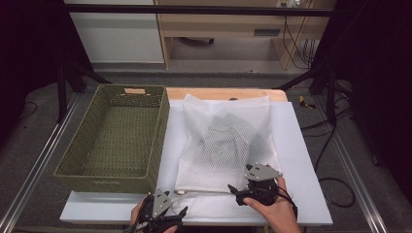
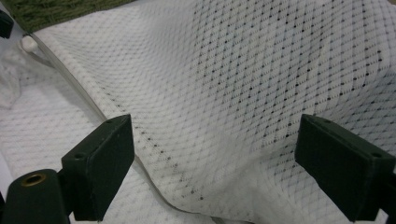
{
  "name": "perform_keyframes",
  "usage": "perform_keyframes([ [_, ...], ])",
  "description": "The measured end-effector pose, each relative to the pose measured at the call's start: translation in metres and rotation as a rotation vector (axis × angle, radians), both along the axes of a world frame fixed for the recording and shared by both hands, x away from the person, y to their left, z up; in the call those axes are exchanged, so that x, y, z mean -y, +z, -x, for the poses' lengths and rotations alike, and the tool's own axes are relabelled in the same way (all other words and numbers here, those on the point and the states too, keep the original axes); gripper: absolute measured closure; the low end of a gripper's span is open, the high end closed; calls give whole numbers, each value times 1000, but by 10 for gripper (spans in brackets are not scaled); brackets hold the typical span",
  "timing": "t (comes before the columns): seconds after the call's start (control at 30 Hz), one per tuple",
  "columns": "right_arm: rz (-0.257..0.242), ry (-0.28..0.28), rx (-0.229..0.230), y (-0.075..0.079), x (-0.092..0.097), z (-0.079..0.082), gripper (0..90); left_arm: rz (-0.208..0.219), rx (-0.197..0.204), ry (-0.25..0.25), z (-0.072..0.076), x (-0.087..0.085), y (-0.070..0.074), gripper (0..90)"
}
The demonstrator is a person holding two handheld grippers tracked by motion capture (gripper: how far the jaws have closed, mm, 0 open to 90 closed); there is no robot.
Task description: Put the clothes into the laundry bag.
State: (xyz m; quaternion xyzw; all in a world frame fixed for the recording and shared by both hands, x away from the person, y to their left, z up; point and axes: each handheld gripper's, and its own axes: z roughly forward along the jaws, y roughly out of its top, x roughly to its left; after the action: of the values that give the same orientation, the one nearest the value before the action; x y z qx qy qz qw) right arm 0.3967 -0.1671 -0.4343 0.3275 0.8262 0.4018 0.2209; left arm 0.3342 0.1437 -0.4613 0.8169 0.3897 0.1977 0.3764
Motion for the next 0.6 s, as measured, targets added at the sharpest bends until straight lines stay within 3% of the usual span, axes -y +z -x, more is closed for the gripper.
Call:
perform_keyframes([
  [0.23, -4, 41, 33, 12, -23, 3, 121, 0, 10, 7, 5, -5, 0, 233],
  [0.6, 31, 121, 10, 19, -60, 1, 119, 32, 27, 46, 7, -17, 4, 250],
])
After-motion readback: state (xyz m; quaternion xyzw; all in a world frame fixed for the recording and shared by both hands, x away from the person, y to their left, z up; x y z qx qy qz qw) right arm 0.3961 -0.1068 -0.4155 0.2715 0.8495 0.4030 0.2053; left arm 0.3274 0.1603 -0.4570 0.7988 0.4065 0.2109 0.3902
